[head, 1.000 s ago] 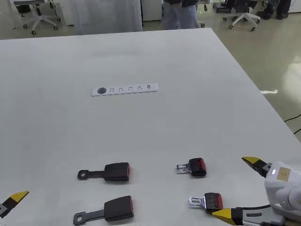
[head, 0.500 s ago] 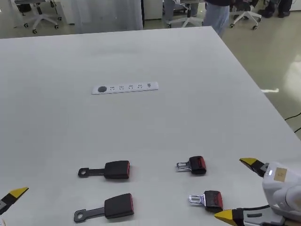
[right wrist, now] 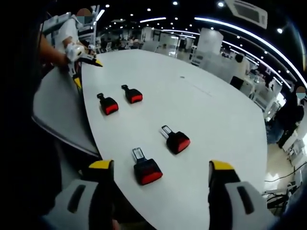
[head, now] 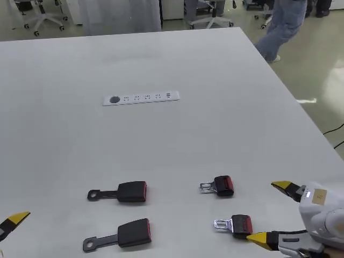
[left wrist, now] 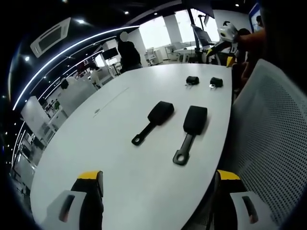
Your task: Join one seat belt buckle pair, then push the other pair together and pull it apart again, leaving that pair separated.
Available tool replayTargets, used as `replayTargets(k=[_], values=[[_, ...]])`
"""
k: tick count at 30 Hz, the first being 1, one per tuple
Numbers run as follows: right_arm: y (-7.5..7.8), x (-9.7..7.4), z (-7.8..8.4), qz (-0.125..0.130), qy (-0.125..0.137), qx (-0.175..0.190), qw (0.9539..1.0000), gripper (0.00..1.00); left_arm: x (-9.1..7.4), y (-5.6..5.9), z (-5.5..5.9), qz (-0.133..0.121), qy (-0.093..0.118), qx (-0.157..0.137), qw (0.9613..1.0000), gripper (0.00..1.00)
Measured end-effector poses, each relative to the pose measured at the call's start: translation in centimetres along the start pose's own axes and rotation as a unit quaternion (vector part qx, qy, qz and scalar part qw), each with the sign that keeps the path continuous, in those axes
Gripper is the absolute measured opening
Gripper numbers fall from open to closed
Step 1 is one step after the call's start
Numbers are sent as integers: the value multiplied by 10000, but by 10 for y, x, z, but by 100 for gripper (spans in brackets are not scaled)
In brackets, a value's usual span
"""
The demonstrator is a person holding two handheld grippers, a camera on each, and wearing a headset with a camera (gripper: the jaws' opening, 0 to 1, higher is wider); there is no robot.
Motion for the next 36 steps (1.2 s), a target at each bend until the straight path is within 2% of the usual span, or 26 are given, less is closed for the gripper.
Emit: replayTargets(k=[4,6,11,14,15,17,20,22,23,26,30,33,35,36], values=[[-1,0,1,-37,-113,-39,9999,84,-1,1,-1,72,-2,-64,10000,96],[-2,1,2,-102,-247,-66,9996,81,-1,2,0,94,-49,15,9999,96],[0,2,3,-154,-385,-122,9991,81,-1,2,1,214,-121,87,9997,96],[-2,4,2,-231,-498,-324,9980,80,1,0,-3,254,-193,231,9992,99],[-3,6,3,-311,-600,-351,9971,78,4,2,-8,364,-171,213,9990,99],[-4,9,2,-380,-667,-496,9958,73,8,2,-13,447,-201,290,9984,96],[-6,13,0,-470,-701,-617,9945,71,19,4,-27,524,-133,311,9981,94],[-7,17,0,-545,-737,-689,9934,68,26,3,-31,630,-57,278,9976,94],[-9,19,0,-653,-754,-840,9915,66,32,6,-34,698,-74,344,9969,91],[-11,25,3,-744,-828,-916,9896,65,45,12,-36,956,-177,413,9944,85],[-13,32,8,-915,-935,-969,9867,59,63,18,-50,1149,23,257,9930,81],[-12,38,12,-984,-1014,-999,9849,56,77,24,-57,1395,28,402,9894,72],[-12,42,15,-1043,-1065,-1024,9835,55,86,30,-65,1532,109,539,9867,68],[-13,43,17,-1100,-1123,-1028,9822,53,91,35,-68,1679,99,485,9846,66]])
Point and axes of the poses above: the centre of the closed fingertips' face, and the gripper's own axes: x roughly forward along the fingers, y roughly to its right, z roughly out of its underside, the point moved 4 cm from there along -x, roughly backward along the fingers, and after that the axes turned 12 degrees about x, right-handed, at the moved point
